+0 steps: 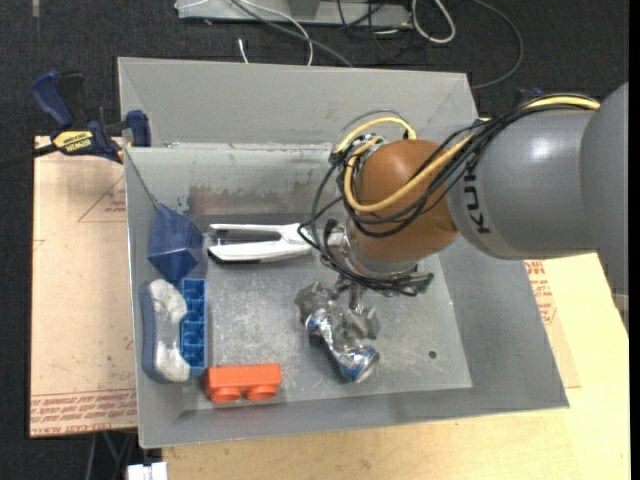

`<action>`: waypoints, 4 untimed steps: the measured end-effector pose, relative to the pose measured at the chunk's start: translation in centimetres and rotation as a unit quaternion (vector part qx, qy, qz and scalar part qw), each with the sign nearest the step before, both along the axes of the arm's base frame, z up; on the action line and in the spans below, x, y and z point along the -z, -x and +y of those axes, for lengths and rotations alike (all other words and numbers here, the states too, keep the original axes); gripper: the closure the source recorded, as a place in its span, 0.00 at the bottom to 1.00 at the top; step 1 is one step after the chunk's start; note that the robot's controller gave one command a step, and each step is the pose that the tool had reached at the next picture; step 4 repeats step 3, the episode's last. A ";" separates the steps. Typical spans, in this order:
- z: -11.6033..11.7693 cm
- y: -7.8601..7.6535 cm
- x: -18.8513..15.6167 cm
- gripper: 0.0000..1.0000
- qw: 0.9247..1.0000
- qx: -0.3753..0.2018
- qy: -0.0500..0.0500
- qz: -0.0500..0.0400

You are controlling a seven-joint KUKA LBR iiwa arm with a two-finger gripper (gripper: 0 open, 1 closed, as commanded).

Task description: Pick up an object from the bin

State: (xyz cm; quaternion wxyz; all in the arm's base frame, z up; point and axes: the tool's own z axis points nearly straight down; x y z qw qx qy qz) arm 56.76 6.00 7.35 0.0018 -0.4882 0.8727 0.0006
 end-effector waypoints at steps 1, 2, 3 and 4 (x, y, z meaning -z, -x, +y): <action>0.0 0.0 0.0 1.00 1.000 0.000 0.000 -0.001; 0.0 0.1 -1.6 1.00 1.000 0.001 -0.001 0.000; 0.1 0.0 -3.9 1.00 1.000 0.002 -0.001 -0.002; 0.1 0.0 -3.9 1.00 1.000 0.002 -0.001 -0.002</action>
Offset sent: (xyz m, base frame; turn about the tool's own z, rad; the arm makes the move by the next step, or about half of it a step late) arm 0.0001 -0.0002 0.0410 0.0005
